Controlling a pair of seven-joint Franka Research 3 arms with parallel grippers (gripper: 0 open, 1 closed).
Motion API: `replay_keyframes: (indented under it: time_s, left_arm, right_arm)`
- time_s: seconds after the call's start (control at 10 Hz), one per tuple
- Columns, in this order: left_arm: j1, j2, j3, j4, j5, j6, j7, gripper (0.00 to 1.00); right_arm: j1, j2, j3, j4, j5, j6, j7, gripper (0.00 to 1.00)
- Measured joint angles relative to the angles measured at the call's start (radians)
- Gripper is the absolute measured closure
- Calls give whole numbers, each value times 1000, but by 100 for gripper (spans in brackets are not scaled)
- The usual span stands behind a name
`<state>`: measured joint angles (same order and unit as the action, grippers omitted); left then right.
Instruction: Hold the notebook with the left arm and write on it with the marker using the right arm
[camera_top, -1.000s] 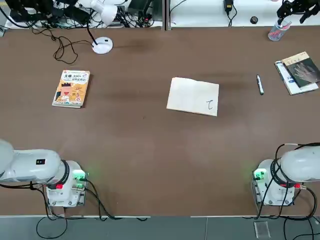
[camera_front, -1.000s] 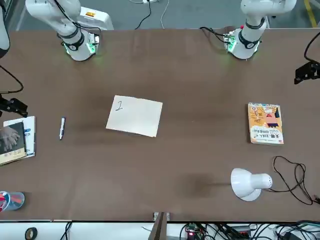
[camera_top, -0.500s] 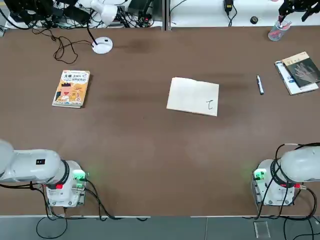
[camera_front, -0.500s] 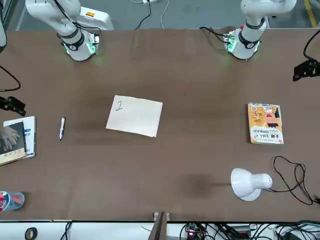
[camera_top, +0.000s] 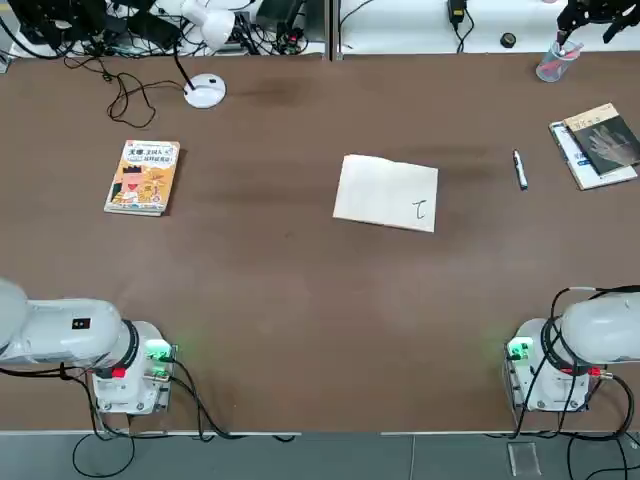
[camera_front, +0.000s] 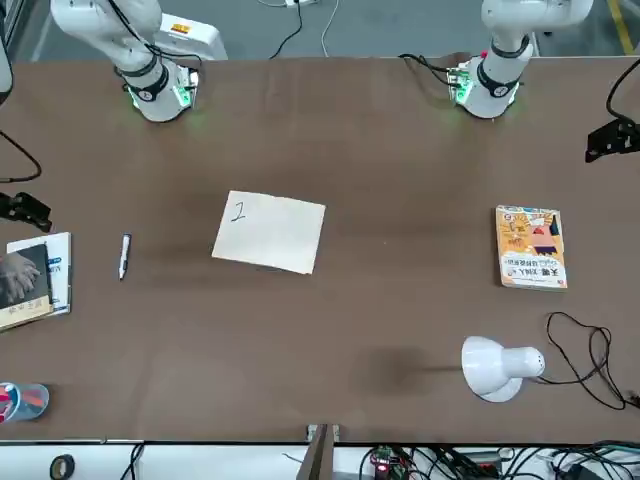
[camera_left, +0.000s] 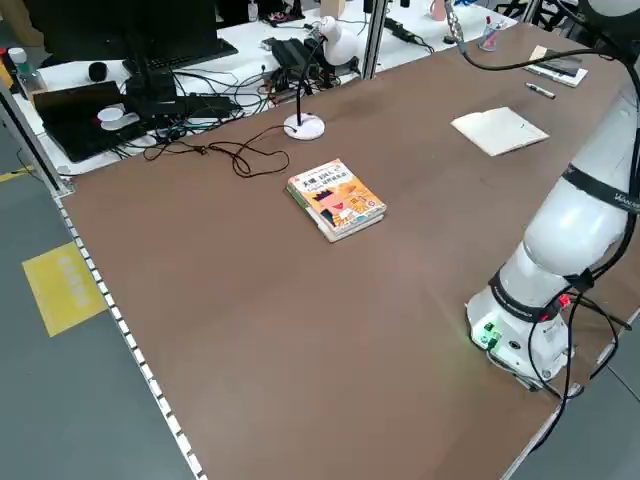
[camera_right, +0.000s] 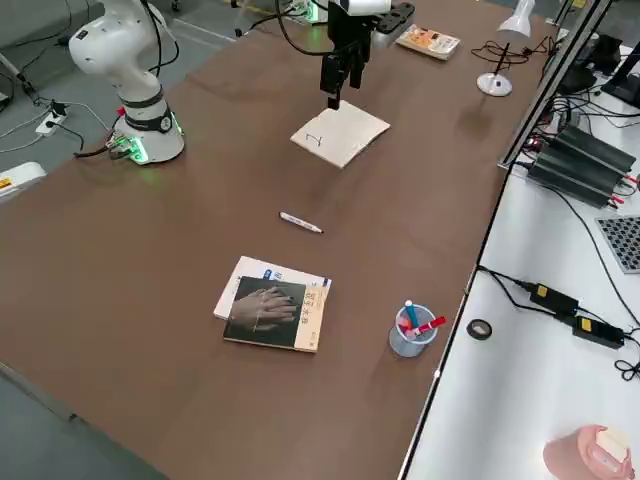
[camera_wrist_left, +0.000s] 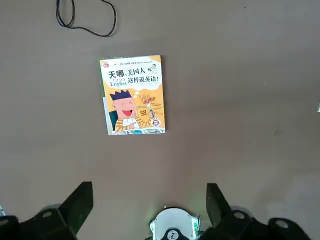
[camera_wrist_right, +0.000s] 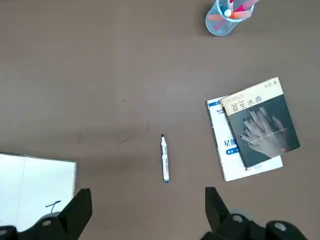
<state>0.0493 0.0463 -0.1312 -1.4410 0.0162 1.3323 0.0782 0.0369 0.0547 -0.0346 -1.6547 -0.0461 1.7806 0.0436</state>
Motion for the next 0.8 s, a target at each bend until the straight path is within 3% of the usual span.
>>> replay_keyframes:
  time_s: [0.8]
  left_arm:
    - [0, -9, -2, 1, 0, 0, 0, 0]
  right_arm:
    - [1, 0, 4, 1, 2, -1, 4, 0]
